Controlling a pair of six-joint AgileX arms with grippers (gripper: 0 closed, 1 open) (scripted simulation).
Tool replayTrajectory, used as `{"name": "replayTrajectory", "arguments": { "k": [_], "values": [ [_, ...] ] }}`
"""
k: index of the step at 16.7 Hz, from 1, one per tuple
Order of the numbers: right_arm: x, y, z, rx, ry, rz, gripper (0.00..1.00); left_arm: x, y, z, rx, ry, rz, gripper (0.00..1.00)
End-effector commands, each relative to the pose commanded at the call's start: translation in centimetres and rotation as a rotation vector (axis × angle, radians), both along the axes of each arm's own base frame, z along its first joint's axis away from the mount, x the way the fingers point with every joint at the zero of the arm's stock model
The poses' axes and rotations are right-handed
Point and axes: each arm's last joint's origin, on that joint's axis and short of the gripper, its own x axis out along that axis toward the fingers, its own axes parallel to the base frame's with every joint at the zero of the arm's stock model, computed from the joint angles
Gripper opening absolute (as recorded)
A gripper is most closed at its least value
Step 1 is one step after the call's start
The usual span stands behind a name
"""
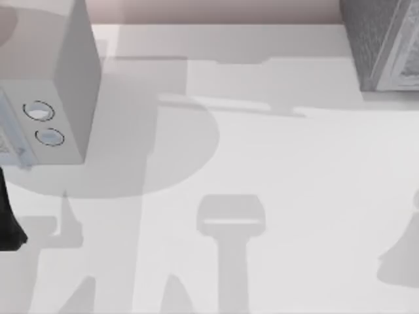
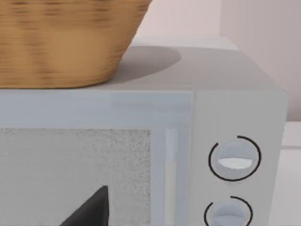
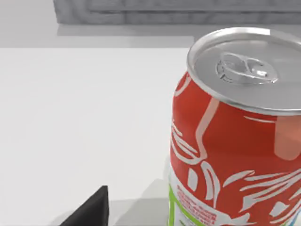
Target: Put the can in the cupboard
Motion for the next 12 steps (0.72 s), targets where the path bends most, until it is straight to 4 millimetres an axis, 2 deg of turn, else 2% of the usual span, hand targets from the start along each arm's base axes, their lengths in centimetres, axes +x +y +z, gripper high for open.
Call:
{"name": "replayTrajectory", "arguments": {
  "k": [6,11,12],
  "values": [
    [4.7,-0.2,-1.4,-0.002,-0.006,-0.001,1.00,0.0,0.0,0.0,0.000,0.000,0.000,1.00],
    [5.3,-0.1,-1.6,-0.001,-0.003,-0.001,1.00,0.0,0.0,0.0,0.000,0.000,0.000,1.00],
    [5.3,-0.1,-1.6,-0.001,-0.003,-0.001,0.92,0.0,0.0,0.0,0.000,0.000,0.000,1.00]
  ]
}}
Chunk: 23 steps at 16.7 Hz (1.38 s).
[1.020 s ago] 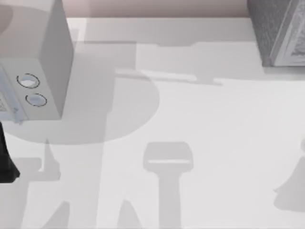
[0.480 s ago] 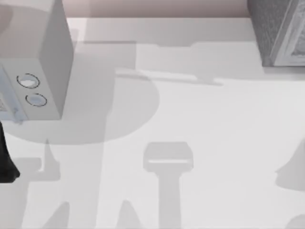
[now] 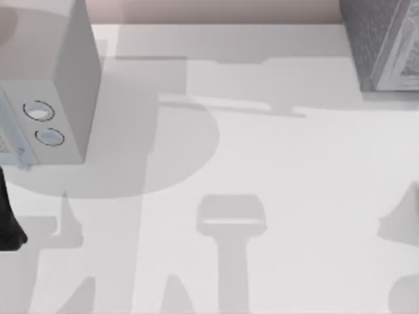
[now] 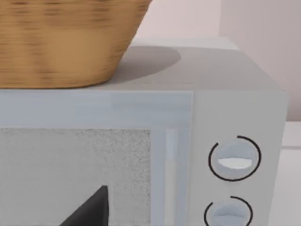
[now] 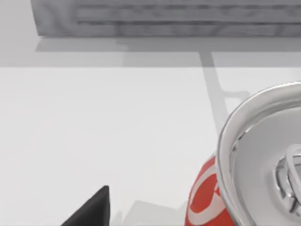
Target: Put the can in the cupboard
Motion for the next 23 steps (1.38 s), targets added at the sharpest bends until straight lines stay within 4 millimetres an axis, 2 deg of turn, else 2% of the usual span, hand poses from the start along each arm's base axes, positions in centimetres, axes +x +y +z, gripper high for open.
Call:
{"name": "replayTrajectory", "arguments": {
  "k": [12,23],
  "values": [
    [0.00,0.00,0.00,0.000,0.000,0.000,0.02,0.00,0.00,0.00,0.000,0.000,0.000,1.00],
    [0.10,-0.06,0.21,0.000,-0.004,-0.002,0.00,0.00,0.00,0.00,0.000,0.000,0.000,1.00]
  ]
}}
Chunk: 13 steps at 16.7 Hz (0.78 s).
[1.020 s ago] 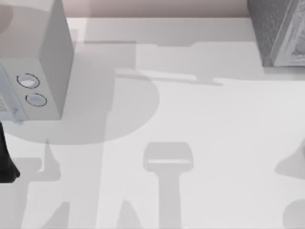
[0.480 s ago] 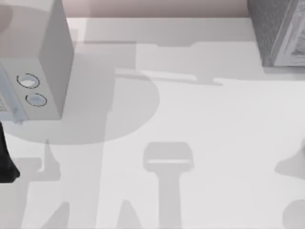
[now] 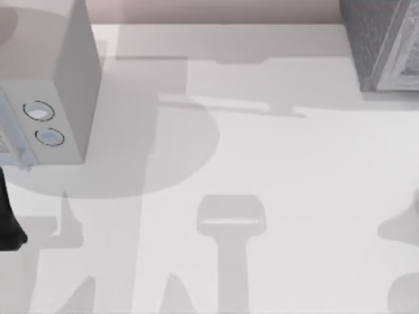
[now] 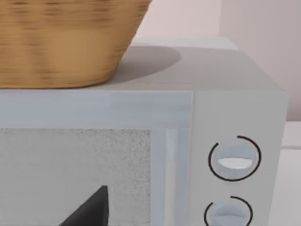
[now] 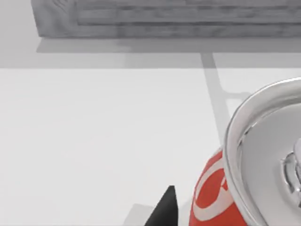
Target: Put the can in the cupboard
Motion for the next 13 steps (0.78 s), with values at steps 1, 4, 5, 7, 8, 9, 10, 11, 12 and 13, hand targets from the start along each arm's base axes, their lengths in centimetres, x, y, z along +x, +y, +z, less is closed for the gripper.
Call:
{"name": "replayTrajectory", "arguments": {
  "k": [1,4,5,7,8,9,10,11,12,13],
  "values": [
    [0.2,0.0,0.3,-0.001,-0.005,0.001,0.00,0.0,0.0,0.0,0.000,0.000,0.000,1.00],
    [1.0,-0.2,1.9,0.000,-0.016,0.005,0.00,0.0,0.0,0.0,0.000,0.000,0.000,1.00],
    [1.2,-0.3,2.5,0.002,-0.013,0.007,0.00,0.0,0.0,0.0,0.000,0.000,0.000,1.00],
    [1.7,-0.4,4.1,0.007,0.000,0.008,0.00,0.0,0.0,0.0,0.000,0.000,0.000,1.00],
    [1.8,-0.4,5.0,0.010,0.010,0.008,0.00,0.0,0.0,0.0,0.000,0.000,0.000,1.00],
    [1.8,-0.4,5.9,0.013,0.020,0.008,0.00,0.0,0.0,0.0,0.000,0.000,0.000,1.00],
    [1.8,-0.4,6.9,0.016,0.030,0.007,0.00,0.0,0.0,0.0,0.000,0.000,0.000,1.00],
    [1.7,-0.4,7.9,0.018,0.038,0.006,0.00,0.0,0.0,0.0,0.000,0.000,0.000,1.00],
    [1.5,-0.4,9.0,0.019,0.044,0.005,0.00,0.0,0.0,0.0,0.000,0.000,0.000,1.00],
    [1.3,-0.3,10.0,0.018,0.046,0.004,0.00,0.0,0.0,0.0,0.000,0.000,0.000,1.00]
  ]
}}
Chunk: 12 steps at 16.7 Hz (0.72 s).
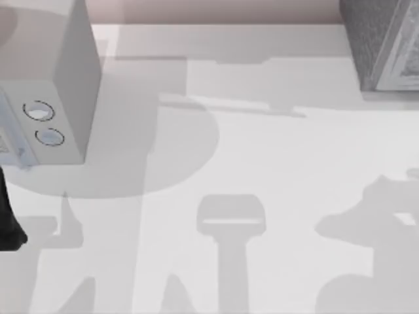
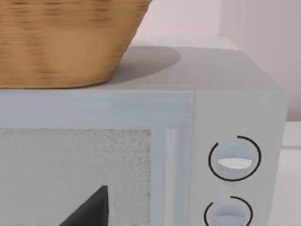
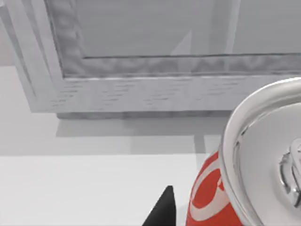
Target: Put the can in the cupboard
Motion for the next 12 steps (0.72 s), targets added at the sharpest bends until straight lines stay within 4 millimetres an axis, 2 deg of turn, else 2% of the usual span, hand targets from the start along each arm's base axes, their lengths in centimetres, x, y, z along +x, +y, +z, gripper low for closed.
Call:
{"name": "replayTrajectory", "arguments": {
  "k": [3,5,12],
  "values": [
    [-0.9,0.2,3.0,-0.009,-0.019,-0.003,0.00,0.0,0.0,0.0,0.000,0.000,0.000,1.00],
    [-1.3,0.3,4.3,-0.015,-0.035,-0.003,0.00,0.0,0.0,0.0,0.000,0.000,0.000,1.00],
    [-1.5,0.4,4.6,-0.015,-0.038,-0.004,0.00,0.0,0.0,0.0,0.000,0.000,0.000,1.00]
  ]
}}
